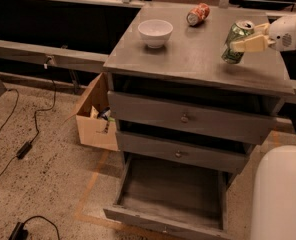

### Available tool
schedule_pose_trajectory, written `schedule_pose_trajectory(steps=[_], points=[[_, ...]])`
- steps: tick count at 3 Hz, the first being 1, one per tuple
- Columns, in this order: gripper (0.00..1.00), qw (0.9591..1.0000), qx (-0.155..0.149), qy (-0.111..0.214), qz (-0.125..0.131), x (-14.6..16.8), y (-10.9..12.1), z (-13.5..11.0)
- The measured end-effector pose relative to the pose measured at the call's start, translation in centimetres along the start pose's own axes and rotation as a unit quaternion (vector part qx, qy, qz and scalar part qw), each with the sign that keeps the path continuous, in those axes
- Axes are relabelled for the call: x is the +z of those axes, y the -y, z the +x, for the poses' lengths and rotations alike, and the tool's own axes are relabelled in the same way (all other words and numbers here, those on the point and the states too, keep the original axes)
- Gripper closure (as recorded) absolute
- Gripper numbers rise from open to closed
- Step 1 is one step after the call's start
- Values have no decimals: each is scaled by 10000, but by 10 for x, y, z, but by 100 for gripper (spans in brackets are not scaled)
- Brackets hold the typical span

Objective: Pick green can from bottom drawer and place on counter

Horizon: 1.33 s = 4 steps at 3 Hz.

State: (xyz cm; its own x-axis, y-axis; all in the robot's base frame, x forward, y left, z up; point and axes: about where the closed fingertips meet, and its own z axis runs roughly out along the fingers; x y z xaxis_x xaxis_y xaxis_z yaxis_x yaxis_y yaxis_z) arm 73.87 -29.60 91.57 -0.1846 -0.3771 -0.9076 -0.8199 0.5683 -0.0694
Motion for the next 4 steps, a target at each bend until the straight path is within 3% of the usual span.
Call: schedule_pose_trajectory(steps=[3,4], points=[[4,9991,131,-296,-265,17,-9,18],[0,9992,140,-310,-229,16,-8,20]])
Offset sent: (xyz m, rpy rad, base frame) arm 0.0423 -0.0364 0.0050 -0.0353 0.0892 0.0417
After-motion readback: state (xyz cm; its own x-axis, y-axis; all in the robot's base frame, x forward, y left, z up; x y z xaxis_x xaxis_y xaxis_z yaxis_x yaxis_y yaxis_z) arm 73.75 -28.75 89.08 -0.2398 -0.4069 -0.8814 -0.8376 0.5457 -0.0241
